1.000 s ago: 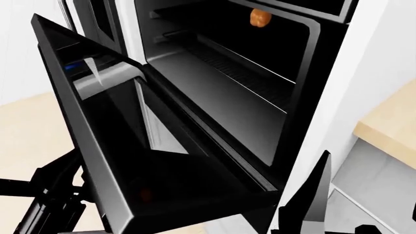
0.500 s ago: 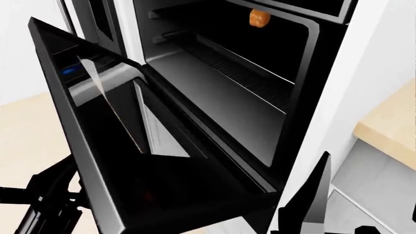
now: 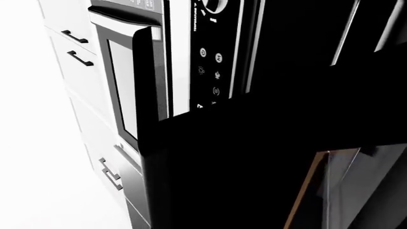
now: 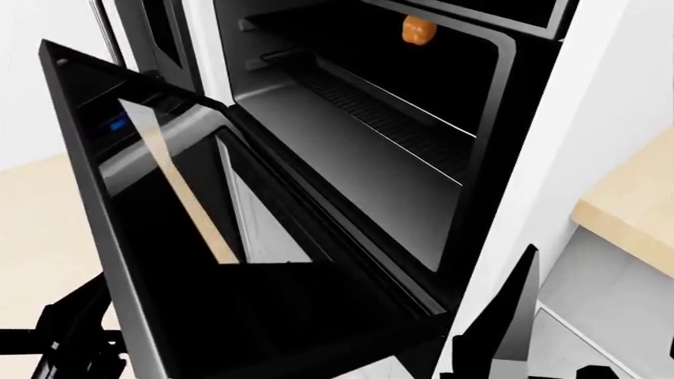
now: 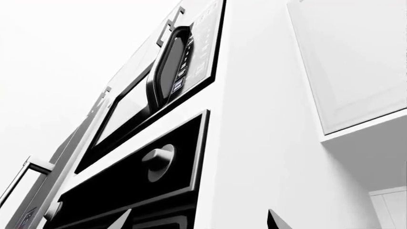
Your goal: Open the oven door
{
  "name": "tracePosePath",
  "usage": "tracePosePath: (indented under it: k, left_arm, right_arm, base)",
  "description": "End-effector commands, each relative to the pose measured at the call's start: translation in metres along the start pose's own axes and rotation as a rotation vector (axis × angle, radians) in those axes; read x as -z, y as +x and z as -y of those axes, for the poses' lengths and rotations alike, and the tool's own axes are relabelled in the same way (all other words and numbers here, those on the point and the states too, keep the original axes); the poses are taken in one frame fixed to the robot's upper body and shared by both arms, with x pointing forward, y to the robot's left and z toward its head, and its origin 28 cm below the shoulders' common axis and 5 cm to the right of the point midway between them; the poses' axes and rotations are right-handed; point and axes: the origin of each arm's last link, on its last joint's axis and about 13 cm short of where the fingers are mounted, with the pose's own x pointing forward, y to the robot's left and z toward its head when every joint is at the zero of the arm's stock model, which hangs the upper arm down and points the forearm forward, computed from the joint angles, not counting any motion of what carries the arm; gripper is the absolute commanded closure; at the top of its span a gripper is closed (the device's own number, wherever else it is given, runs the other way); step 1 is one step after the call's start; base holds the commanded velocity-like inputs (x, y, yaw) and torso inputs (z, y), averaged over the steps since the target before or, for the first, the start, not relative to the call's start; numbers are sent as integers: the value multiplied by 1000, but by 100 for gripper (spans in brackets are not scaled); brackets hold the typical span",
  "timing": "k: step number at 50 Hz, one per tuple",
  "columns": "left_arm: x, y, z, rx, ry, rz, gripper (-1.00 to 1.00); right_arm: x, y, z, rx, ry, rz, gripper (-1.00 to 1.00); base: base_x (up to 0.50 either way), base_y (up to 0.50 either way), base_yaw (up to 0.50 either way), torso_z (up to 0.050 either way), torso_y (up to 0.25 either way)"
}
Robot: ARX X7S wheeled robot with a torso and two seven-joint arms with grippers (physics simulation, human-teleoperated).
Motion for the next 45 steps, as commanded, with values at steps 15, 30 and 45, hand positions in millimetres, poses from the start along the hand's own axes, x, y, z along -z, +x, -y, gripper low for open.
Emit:
tracePosePath:
  k: [15, 30, 45]
  left_arm:
    - [-1, -16, 8, -330, -165, 62, 100]
    - [4, -40, 22, -322, -161, -3, 100]
    - [4, -57, 33, -356, -145, -30, 100]
  right_arm:
    - [0, 0, 1, 3, 0, 1, -100]
    - [0, -1, 1, 7, 1, 3, -100]
    - [1, 0, 1, 10, 3, 5, -100]
  base:
    - [0, 0, 0, 2, 7]
    - [0, 0, 0, 1, 6]
    - [0, 0, 0, 1, 4]
